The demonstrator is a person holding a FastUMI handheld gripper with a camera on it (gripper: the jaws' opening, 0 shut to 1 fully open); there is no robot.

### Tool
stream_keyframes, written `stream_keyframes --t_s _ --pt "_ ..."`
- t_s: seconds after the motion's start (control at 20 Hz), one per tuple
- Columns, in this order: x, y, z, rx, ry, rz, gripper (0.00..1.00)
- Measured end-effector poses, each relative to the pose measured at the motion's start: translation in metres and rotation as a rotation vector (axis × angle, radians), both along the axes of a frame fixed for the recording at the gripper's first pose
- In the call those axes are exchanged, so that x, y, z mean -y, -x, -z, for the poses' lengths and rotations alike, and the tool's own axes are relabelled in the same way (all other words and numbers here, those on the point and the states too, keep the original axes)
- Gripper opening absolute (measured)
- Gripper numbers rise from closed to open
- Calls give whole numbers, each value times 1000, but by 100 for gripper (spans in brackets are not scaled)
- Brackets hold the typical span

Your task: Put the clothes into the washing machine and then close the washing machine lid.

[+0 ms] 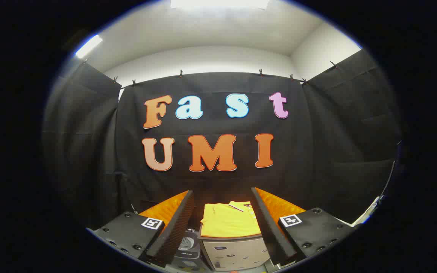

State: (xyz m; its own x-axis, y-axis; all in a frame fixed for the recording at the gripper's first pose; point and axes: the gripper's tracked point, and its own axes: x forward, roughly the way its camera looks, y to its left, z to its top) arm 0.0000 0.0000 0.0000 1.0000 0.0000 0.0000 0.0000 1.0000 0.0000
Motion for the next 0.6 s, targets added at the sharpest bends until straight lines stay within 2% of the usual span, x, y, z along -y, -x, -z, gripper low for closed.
stream_keyframes --t_s 0.6 --pt "7 -34 -3 -14 27 -15 97"
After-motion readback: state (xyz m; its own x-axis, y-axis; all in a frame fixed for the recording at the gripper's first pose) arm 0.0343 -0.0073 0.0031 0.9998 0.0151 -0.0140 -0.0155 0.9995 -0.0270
